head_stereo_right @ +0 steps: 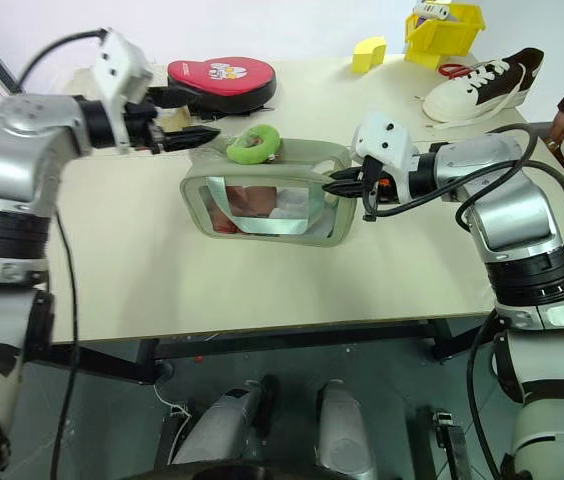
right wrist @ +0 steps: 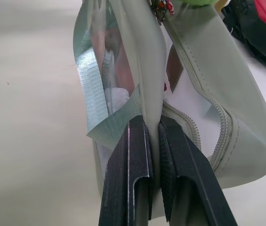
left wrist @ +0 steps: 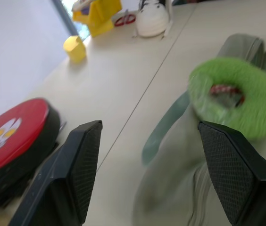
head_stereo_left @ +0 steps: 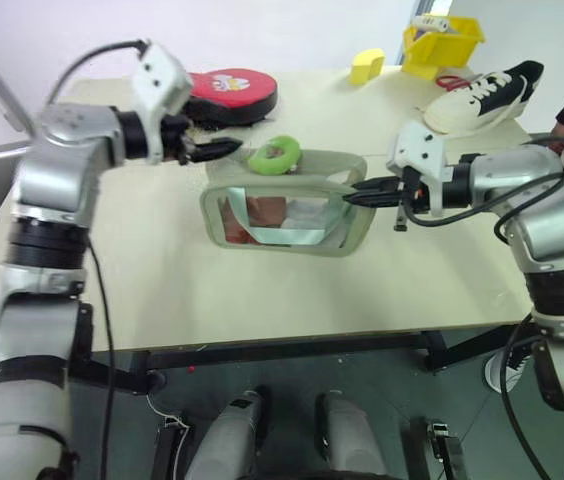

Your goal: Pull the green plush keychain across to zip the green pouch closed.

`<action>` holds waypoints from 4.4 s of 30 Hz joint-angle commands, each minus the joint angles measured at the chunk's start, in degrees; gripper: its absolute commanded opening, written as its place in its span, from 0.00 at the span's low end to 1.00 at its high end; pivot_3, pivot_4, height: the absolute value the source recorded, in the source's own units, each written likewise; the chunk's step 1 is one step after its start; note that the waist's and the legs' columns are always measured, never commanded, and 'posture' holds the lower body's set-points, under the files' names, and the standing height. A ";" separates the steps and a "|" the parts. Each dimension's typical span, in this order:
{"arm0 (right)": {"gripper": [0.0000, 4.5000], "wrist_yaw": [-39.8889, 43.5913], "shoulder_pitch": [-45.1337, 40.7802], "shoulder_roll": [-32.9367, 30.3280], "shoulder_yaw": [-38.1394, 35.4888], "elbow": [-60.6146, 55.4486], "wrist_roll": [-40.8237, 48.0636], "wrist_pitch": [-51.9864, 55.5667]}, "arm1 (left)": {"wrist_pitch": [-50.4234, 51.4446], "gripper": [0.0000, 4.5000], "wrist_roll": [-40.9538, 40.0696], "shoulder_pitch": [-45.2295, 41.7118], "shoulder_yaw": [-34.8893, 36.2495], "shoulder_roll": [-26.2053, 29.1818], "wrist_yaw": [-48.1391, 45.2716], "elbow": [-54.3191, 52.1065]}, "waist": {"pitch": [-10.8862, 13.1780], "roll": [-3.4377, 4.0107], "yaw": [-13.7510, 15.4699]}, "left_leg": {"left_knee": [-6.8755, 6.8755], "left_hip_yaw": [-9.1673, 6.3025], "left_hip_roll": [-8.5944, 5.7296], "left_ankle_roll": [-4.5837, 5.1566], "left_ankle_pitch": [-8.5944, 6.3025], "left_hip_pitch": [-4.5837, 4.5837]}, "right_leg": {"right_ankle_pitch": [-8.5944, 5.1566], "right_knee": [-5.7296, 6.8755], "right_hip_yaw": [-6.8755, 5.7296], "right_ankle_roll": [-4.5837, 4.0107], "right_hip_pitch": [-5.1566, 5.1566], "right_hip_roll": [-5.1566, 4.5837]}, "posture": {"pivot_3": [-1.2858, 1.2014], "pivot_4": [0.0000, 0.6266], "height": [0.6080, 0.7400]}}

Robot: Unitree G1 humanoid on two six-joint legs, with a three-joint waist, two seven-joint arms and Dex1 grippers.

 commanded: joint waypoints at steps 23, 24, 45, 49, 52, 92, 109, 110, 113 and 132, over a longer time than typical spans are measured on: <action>0.00 -0.53 -2.26 1.28 -0.85 2.54 -1.29 -0.95 | 0.86 0.15 0.39 16.18 -0.24 0.99 0.07 -15.07 | -0.01 0.02 0.23 | -0.06 0.03 0.00 0.01 -0.02 0.06 | -0.01 -0.03 0.10 -0.03 0.06 -0.04 | 0.52 0.24 1.00; 0.00 -0.79 -2.54 1.46 -0.90 2.91 -1.49 -1.21 | 1.23 0.04 -0.04 16.07 0.00 0.98 -0.17 -15.22 | -0.01 0.02 0.24 | -0.06 0.03 0.00 0.01 -0.02 0.06 | -0.01 -0.03 0.10 -0.02 0.06 -0.04 | 0.52 0.24 1.00; 0.99 0.11 -16.99 4.00 -2.41 4.39 1.88 2.33 | 2.49 0.00 0.46 16.60 -0.75 -0.32 1.28 -16.55 | 0.01 0.04 0.04 | -0.20 0.05 0.00 0.00 -0.02 0.06 | -0.01 -0.06 0.06 -0.02 0.00 -0.04 | 0.52 0.24 1.00; 0.99 -4.70 -18.79 13.31 0.01 7.77 0.27 0.26 | 2.71 0.00 0.22 16.32 -0.83 -0.13 1.02 -16.84 | 0.01 0.05 -0.03 | -0.25 0.06 0.01 -0.01 0.00 0.06 | 0.00 -0.04 0.13 -0.02 -0.07 -0.04 | 0.52 0.24 1.00; 0.99 -6.23 -19.07 16.82 1.00 12.06 -1.39 -2.20 | 2.59 0.00 0.25 16.00 -0.80 0.05 0.82 -16.48 | 0.01 0.05 0.11 | -0.27 0.06 0.01 -0.05 0.03 0.06 | 0.01 -0.01 0.12 -0.03 -0.10 0.01 | 0.52 0.24 1.00; 0.01 -20.43 11.08 -11.51 -9.34 -0.94 -16.30 -7.89 | 3.66 0.00 0.64 14.13 -1.71 -2.70 1.88 -13.72 | -0.01 0.01 1.49 | -0.39 0.26 -0.03 -0.03 0.01 0.05 | 0.00 -0.03 0.33 -0.02 -0.17 -0.11 | 0.52 0.24 1.00; 0.01 -33.70 20.44 13.14 -6.42 4.80 -14.73 -7.20 | 8.08 0.00 -0.65 16.71 -0.43 -2.37 3.22 -19.26 | -0.02 -0.02 1.63 | -0.45 0.52 0.04 0.00 0.00 0.76 | -0.09 -0.07 0.68 -0.20 0.34 0.03 | 0.52 0.24 1.00; 0.01 -33.05 20.28 12.40 -7.44 4.01 -13.90 -6.26 | 8.05 0.00 -0.66 16.96 -0.30 -2.28 3.43 -19.50 | -0.02 -0.02 1.65 | -0.45 0.52 0.04 0.00 0.00 0.77 | -0.09 -0.07 0.68 -0.19 0.34 0.03 | 0.52 0.24 1.00; 0.01 -31.15 19.46 10.16 -10.18 1.42 -11.44 -3.37 | 8.12 0.00 -0.73 17.43 -0.02 -2.08 3.76 -20.04 | -0.02 -0.02 1.76 | -0.45 0.52 0.04 0.00 0.00 0.77 | -0.09 -0.07 0.69 -0.20 0.35 0.02 | 0.52 0.24 1.00; 1.00 -8.47 1.55 -12.39 -19.38 -14.78 17.62 23.77 | 5.85 0.98 -4.86 7.05 6.82 7.62 -5.48 -4.01 | 0.01 -0.01 1.49 | -0.60 0.73 0.33 0.10 -0.09 0.45 | -0.16 -0.28 0.70 -0.29 0.06 0.07 | 0.52 0.24 1.00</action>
